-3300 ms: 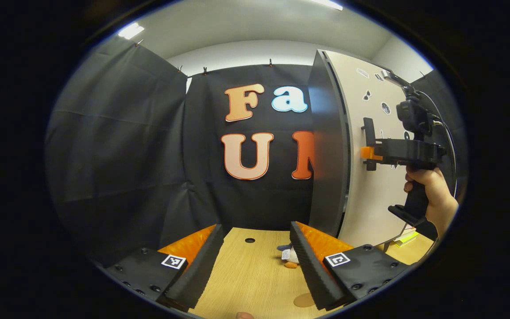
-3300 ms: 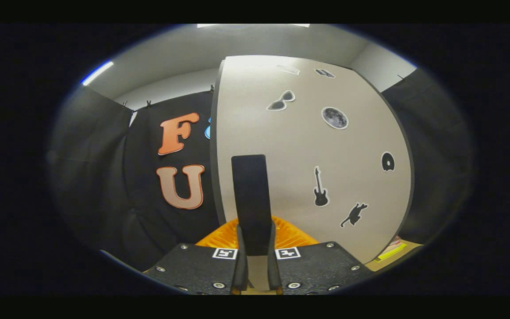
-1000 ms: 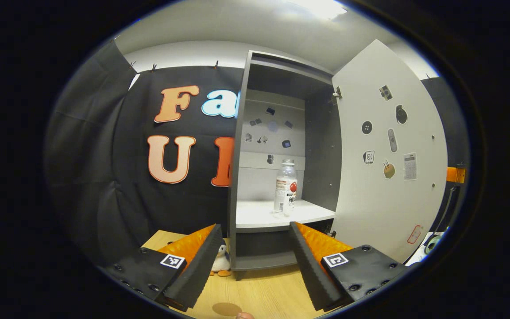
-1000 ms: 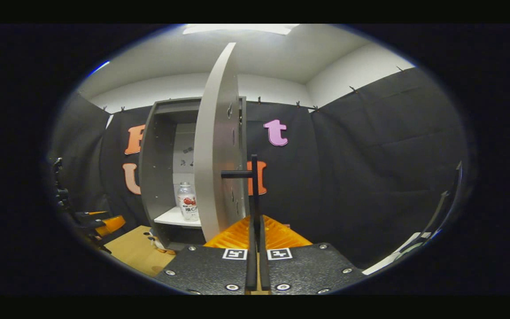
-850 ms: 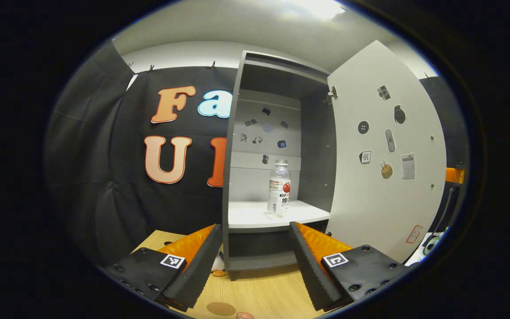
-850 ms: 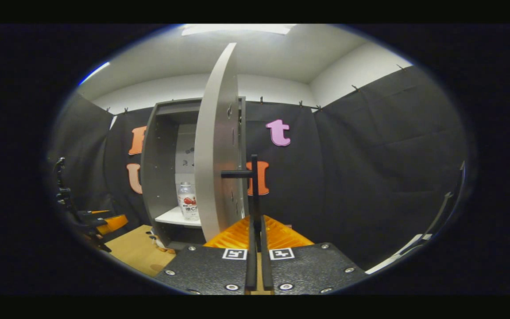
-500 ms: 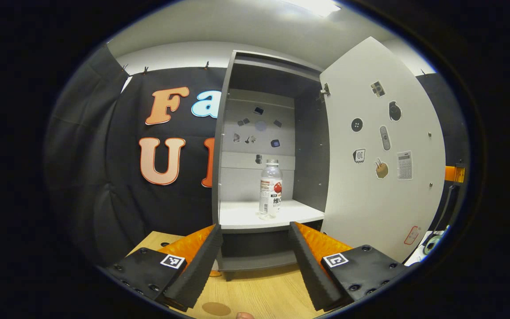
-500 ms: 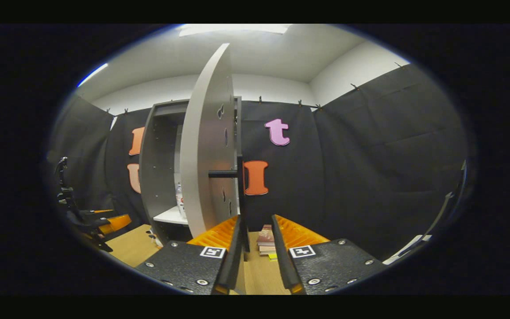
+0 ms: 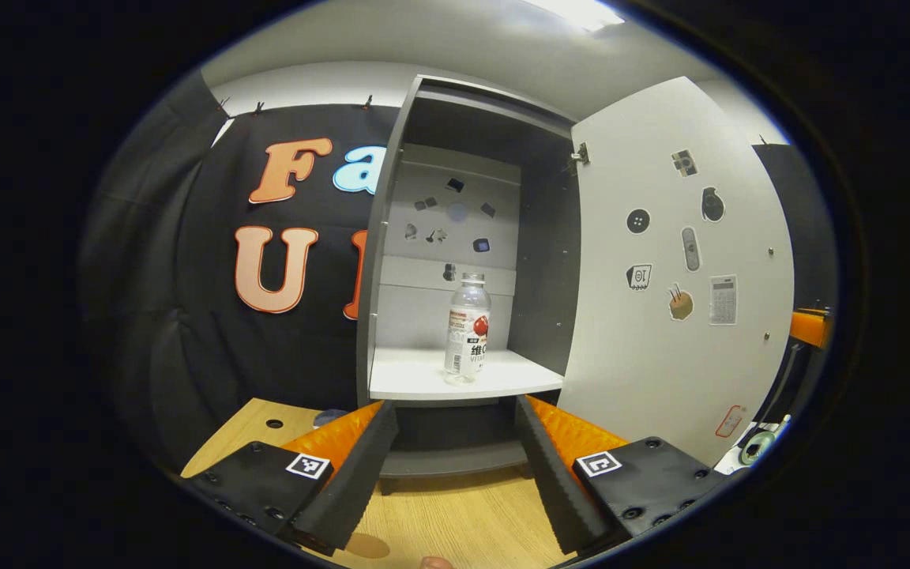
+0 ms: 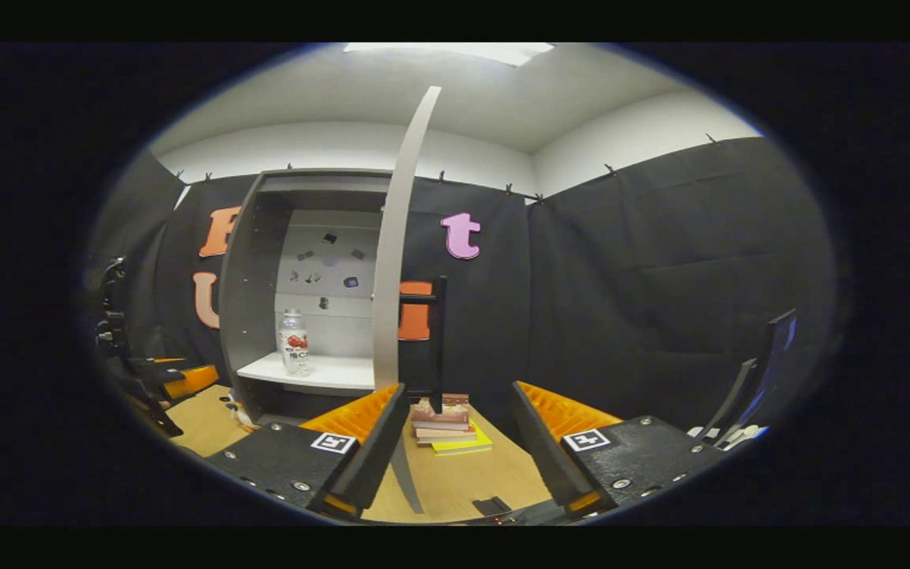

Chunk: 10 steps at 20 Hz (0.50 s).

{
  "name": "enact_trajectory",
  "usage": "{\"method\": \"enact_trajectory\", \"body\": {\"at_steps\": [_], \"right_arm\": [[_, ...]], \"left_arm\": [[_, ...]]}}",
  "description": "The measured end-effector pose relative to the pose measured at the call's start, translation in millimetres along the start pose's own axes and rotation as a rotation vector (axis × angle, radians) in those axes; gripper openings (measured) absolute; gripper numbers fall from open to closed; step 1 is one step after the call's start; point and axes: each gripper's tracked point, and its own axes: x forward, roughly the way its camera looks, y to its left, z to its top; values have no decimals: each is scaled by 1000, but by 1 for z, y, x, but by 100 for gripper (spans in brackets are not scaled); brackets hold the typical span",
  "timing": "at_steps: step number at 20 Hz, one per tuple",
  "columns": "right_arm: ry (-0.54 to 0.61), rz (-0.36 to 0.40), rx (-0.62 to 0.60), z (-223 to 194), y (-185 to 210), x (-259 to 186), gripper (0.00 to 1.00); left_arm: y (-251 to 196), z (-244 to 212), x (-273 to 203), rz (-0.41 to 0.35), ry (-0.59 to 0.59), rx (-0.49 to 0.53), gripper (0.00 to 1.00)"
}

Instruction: Open the cabinet door with the right hand, grasp the bottle in the cabinet with the left hand and place it on the coaster, then close the cabinet door with the right hand.

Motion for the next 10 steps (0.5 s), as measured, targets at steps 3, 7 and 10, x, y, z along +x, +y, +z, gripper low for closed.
{"method": "enact_trajectory", "body": {"at_steps": [3, 7, 10], "right_arm": [[-4, 5, -7, 0, 19, -16, 86], [-3, 32, -27, 0, 53, -26, 88], [-8, 63, -39, 2, 82, -29, 89]], "left_arm": [[-2, 8, 11, -24, -13, 20, 97], [-4, 18, 26, -52, -29, 24, 98], [1, 18, 33, -59, -31, 18, 97]]}}
